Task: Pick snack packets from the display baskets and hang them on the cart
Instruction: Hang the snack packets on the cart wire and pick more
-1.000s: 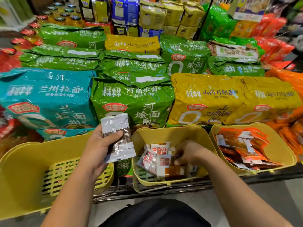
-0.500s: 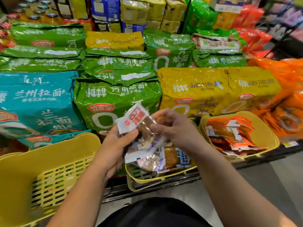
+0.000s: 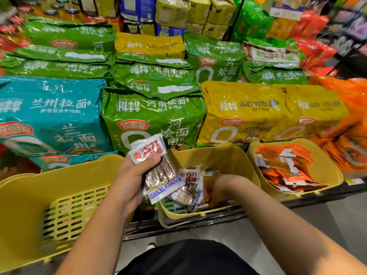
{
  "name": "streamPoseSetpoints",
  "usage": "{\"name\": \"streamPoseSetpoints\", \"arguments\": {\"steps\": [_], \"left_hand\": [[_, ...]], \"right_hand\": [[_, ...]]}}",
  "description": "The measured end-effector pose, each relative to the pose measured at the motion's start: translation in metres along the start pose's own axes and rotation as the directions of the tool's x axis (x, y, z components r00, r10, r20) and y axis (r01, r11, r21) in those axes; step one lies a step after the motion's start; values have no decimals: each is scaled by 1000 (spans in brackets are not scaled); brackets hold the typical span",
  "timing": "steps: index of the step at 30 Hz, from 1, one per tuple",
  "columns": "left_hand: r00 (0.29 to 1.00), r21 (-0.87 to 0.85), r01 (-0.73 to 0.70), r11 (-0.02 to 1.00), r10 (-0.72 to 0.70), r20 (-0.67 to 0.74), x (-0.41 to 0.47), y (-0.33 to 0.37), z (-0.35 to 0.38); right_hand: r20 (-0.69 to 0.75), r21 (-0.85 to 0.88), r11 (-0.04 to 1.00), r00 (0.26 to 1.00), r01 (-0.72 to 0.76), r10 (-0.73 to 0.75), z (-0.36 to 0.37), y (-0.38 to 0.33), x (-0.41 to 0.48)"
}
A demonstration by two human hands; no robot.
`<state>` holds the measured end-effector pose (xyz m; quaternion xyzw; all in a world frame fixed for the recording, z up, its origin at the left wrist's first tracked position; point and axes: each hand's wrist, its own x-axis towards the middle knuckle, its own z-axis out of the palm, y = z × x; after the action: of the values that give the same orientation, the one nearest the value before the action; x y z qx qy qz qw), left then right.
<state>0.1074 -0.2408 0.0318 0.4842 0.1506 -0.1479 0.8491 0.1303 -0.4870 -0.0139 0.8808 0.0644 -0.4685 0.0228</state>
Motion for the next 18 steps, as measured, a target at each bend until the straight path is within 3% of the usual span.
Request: {"name": "streamPoseSetpoints", "arguments": {"steps": [3,6,9,12,15,18], "left_hand": [[1000,28,-12,1000,12,7,-3,1,-5],[1000,52,-28,998,28,12,-4,2,-10],[999,73,-40,997,38,17,-5,0,-10],[999,86,-42,995,40,21,-4,-3,-9],[999,105,-36,994,33,27,-4,-3,-6],[999,106,-36,994,34,14,-1,-3,-2]], "right_hand": [[-119,-75,997,993,-33,24,-10,5,8],[-272,56,996,959,-69,81,-21,21,2],[-117,198,980,993,16,8,-20,28,-9],[44,114,990,995,80,-86,-5,17,-7],[-9,30,996,996,85,-85,1,15,9],[-161,-45,999,986,22,-29,-9,25,16]]}}
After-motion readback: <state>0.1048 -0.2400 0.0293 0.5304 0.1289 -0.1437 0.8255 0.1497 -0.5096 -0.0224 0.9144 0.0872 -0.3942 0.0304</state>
